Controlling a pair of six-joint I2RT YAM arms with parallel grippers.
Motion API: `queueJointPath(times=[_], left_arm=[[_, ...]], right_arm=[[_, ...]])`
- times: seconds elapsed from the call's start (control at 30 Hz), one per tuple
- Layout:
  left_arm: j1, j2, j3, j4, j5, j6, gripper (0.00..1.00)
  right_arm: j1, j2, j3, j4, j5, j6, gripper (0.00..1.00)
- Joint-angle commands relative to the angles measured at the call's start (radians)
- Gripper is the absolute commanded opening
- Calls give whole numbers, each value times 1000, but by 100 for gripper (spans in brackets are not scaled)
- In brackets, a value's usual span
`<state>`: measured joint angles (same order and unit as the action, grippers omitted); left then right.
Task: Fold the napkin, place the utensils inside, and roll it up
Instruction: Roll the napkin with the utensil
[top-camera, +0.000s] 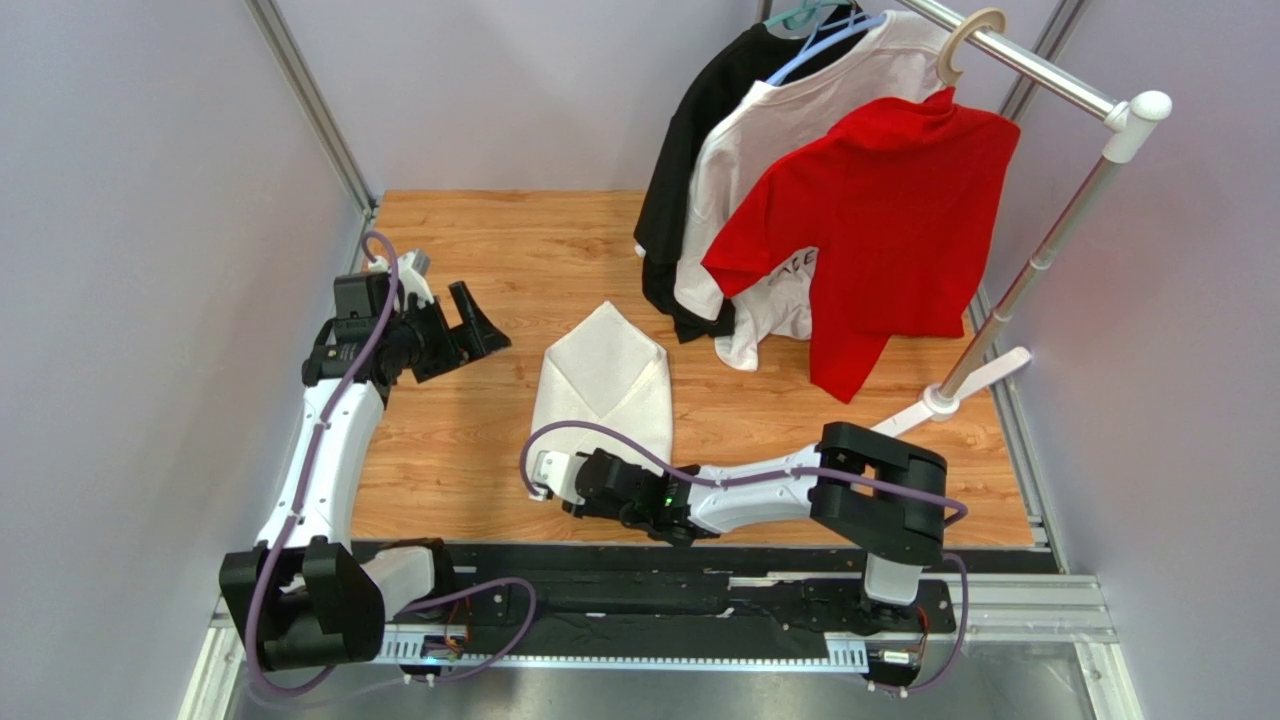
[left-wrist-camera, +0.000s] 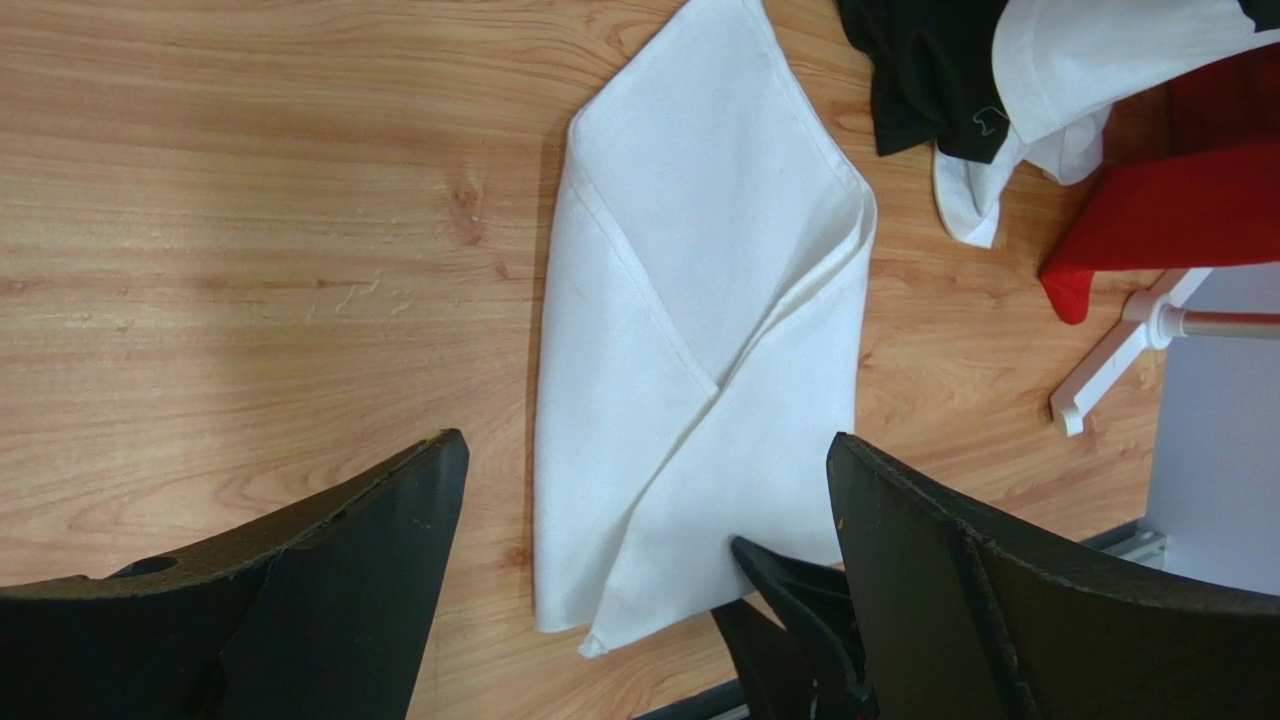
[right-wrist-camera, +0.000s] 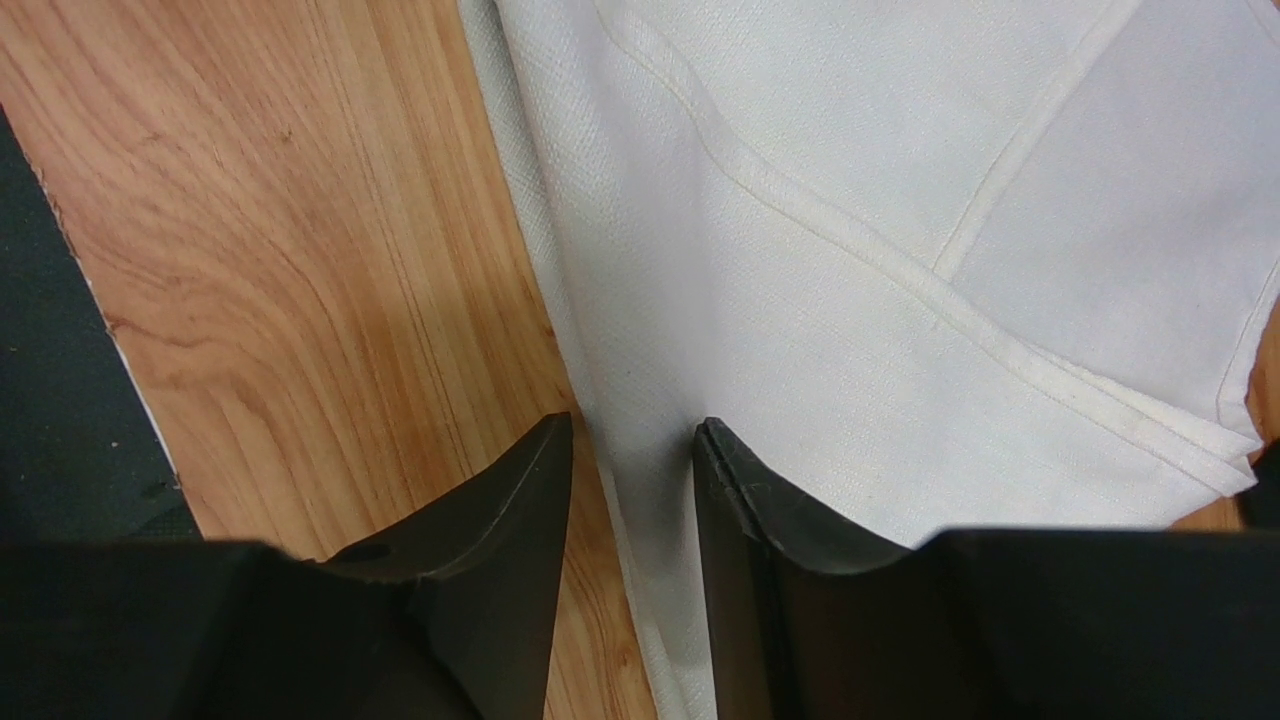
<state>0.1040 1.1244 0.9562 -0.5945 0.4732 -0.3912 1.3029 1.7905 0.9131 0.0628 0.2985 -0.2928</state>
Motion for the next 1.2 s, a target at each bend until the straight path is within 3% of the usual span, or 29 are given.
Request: queueJointPath(times=[0.0,0.13,0.5,0.6,0.9,1.17], left_arm=[[11,8,-7,38,44,-9,99],[14,6,-7,41,48,-12,99],[17,0,-16,56,81,-14,99],[17,-2,-19,56,88,-12,99],[17,-35,-39,62,68,-15,99],[-6,-179,-118,96,31,-50,97]], right_arm=[[13,53,-2,28,44,-5,38],[13,76,12,6,68,10,33],[12,93,81,-129,-28,55,1],[-7,75,122,-204,-94,84,0],[-175,43,196,-324,-550,231,0],[-275,63,257,-365,-749,265,0]])
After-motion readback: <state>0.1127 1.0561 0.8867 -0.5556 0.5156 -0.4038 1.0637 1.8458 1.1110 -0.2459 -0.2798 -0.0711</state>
